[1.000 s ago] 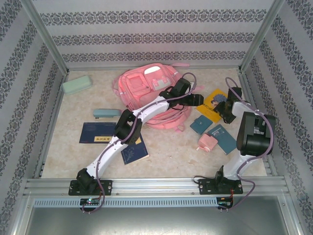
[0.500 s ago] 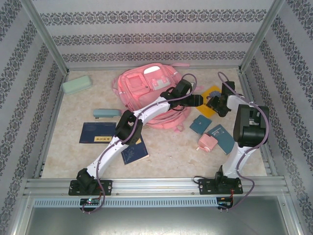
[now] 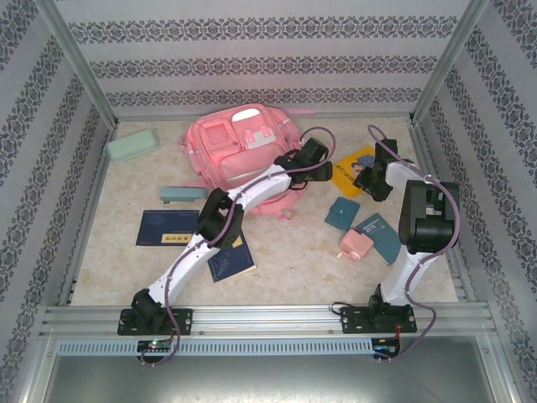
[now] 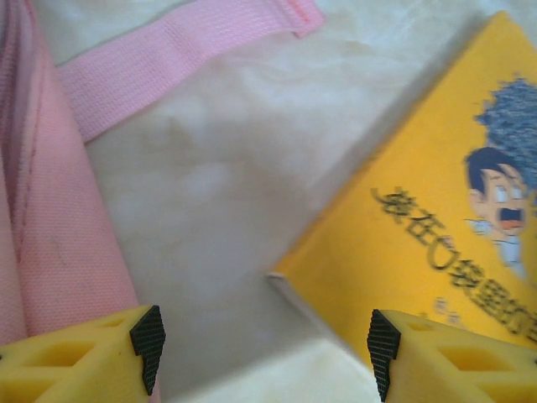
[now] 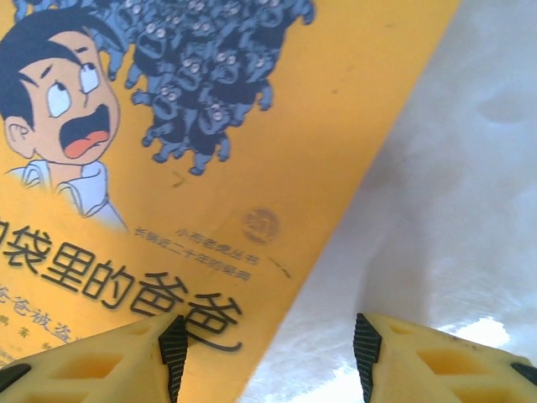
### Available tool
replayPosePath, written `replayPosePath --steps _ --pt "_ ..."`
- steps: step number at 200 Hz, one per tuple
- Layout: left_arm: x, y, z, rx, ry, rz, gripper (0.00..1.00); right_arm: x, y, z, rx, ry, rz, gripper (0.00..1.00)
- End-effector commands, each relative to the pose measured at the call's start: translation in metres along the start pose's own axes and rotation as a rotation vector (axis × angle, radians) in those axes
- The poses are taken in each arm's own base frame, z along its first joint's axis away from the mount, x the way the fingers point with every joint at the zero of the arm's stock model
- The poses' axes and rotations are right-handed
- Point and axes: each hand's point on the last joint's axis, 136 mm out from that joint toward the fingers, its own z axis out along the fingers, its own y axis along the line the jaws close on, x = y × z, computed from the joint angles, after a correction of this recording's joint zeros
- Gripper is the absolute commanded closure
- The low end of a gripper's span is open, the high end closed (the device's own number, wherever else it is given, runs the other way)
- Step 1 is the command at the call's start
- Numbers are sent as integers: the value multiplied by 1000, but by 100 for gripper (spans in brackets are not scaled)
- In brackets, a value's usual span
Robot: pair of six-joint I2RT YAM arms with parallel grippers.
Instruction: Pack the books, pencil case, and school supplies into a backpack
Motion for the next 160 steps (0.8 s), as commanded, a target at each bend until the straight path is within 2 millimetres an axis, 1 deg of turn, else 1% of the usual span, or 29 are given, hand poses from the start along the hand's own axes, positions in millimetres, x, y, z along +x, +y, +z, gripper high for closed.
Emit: replayPosePath --steps 1,14,34,42,51,60,71,97,105,116,131,146,160 --pt "29 59 1 -177 124 6 31 -11 -3 -23 39 -64 1 44" --pt "21 48 -4 -134 114 10 31 -15 10 -34 -2 -103 -22 44" --pt "8 30 -16 -68 97 6 30 -21 42 -52 -85 -161 -69 46" --pt "3 25 -22 -51 89 7 30 -23 55 -56 -124 -174 -78 47" --pt "-3 22 -28 -44 79 0 29 -24 69 -55 -174 -174 -79 49" --pt "-11 18 -36 -26 65 -7 29 -25 81 -50 -209 -154 -73 50" --pt "-17 17 -43 -14 55 -32 28 -26 93 -39 -232 -115 -62 51" --pt "-31 17 -54 42 49 -107 28 -27 112 -11 -244 -59 -55 52" --pt "-35 17 -57 54 45 -118 29 -25 116 -1 -249 -26 -48 56" --pt "-39 17 -61 60 38 -124 29 -20 120 12 -245 17 -41 59" --pt "-44 17 -67 61 25 -125 30 -10 125 23 -242 55 -54 63" --pt "-49 18 -73 67 13 -126 29 3 128 29 -241 95 -73 65" --pt "-53 21 -75 67 6 -129 30 18 136 30 -259 134 -109 66"
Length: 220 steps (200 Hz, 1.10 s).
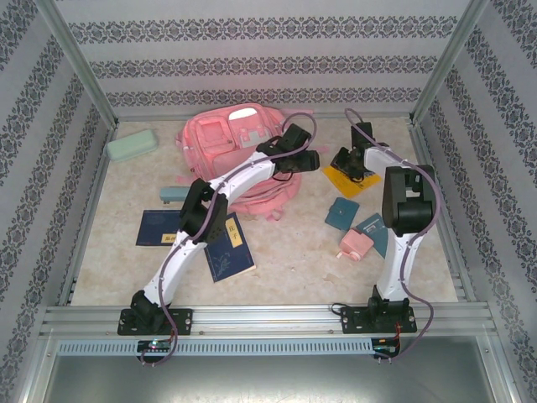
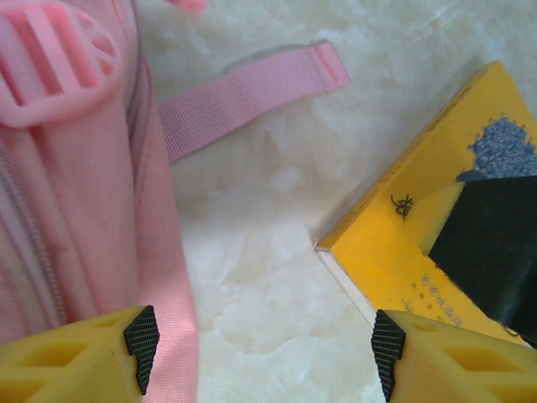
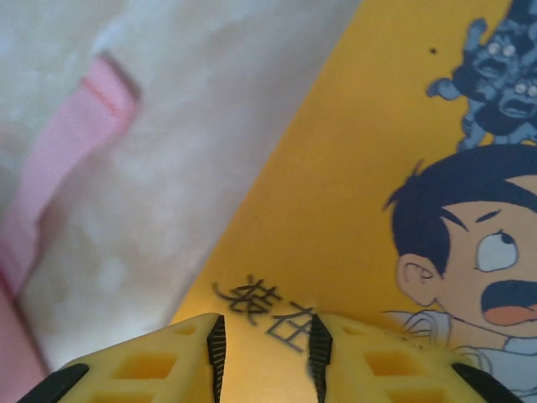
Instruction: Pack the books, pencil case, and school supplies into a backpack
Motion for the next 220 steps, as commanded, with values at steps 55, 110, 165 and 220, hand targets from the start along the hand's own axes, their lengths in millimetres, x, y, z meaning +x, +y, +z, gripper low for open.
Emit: replayPosePath --steps 55,110,165,220 --pt "-25 -2 -21 53 -39 -48 30 96 31 -2 -38 262 -128 67" --pt "-17 -4 -12 82 -12 -52 31 124 38 -33 -74 302 -200 67" --pt "2 -29 22 226 73 -19 36 67 7 -79 31 59 -136 57" --pt "22 -29 54 220 89 29 37 27 -48 -78 177 -55 -8 52"
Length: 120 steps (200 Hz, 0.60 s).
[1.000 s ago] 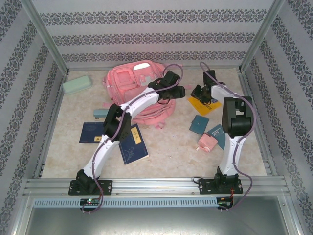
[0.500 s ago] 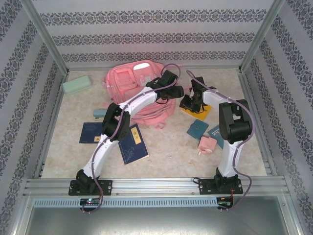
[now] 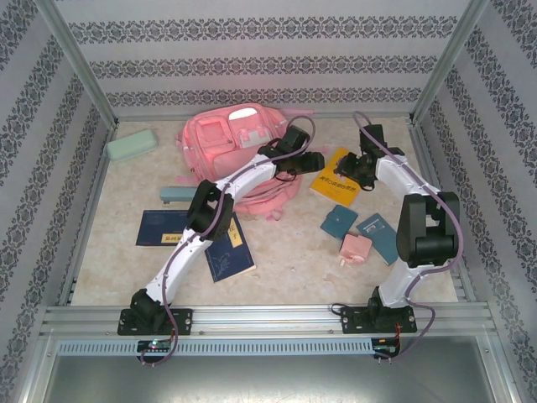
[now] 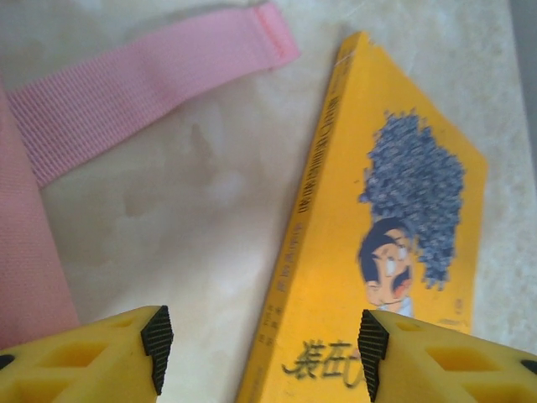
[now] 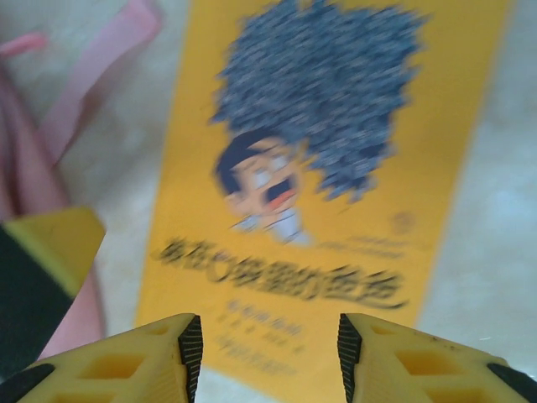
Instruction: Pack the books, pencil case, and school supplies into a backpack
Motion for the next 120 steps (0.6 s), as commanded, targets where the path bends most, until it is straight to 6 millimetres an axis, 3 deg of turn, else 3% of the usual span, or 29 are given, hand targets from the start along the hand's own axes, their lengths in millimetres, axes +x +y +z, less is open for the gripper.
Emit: replayPosePath --steps 1,71,120 --pt "7 -10 9 27 9 49 37 0 -25 13 93 -6 51 52" --pt "56 -6 20 2 159 111 39 21 -40 50 115 90 139 49" --pt "82 1 22 -44 233 136 39 33 -53 57 180 128 186 49"
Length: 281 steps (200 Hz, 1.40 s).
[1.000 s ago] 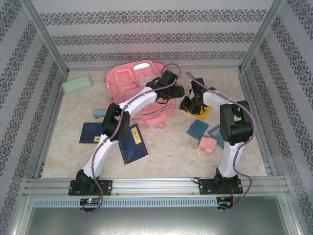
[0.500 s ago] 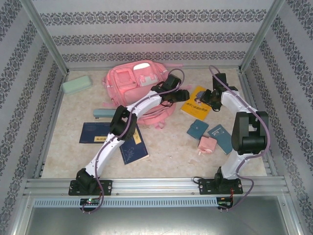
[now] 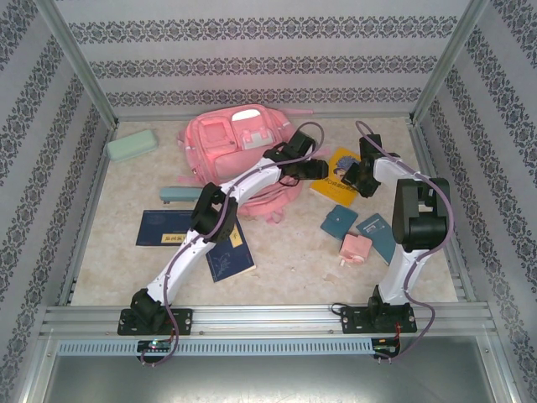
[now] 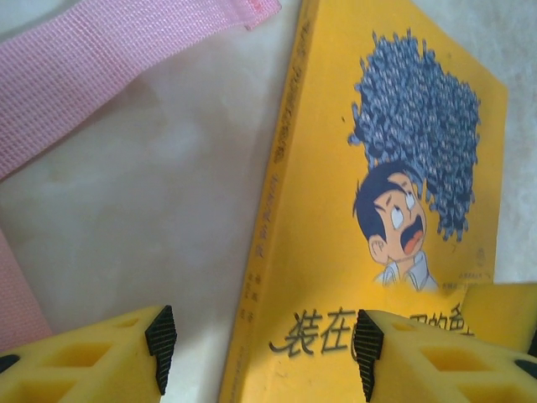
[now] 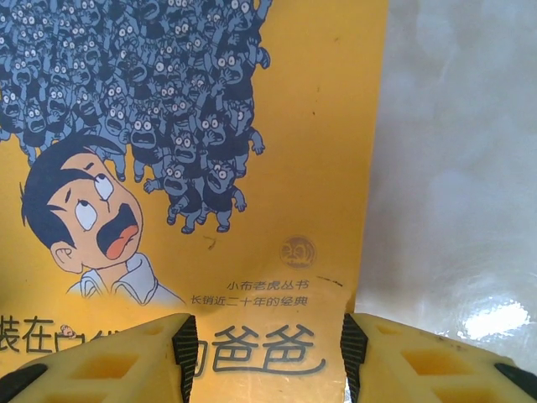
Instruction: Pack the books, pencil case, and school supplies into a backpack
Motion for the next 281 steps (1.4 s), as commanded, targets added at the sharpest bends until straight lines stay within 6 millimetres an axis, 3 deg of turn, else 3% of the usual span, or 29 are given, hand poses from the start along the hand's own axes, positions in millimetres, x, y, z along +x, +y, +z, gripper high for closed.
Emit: replayPosePath --steps 1,21,45,78,122,152,169,186,208,249,281 --pt "57 4 18 -30 174 11 39 13 -16 10 66 45 51 49" --pt "66 7 18 -49 201 13 39 16 -19 7 60 32 61 47" --pt "75 11 21 -59 230 18 40 9 -8 -7 6 -4 28 46" --pt "82 5 20 -44 255 34 41 1 -15 -22 49 -40 2 45" --pt "90 13 18 -101 274 56 41 19 -15 5 17 55 22 45" --pt "99 34 20 -206 287 55 42 26 -6 19 -6 91 11 46" --pt "105 34 23 -196 308 45 42 30 4 22 -44 108 -6 46" --pt "108 17 27 -102 331 29 42 30 11 22 -68 109 -24 47" --pt "108 -24 23 101 364 -3 44 30 22 19 -121 111 -31 47" --pt "84 -95 -12 415 345 -31 45 31 27 17 -144 117 -34 47" --pt "64 -123 -39 546 303 -47 46 33 25 17 -142 116 -35 48"
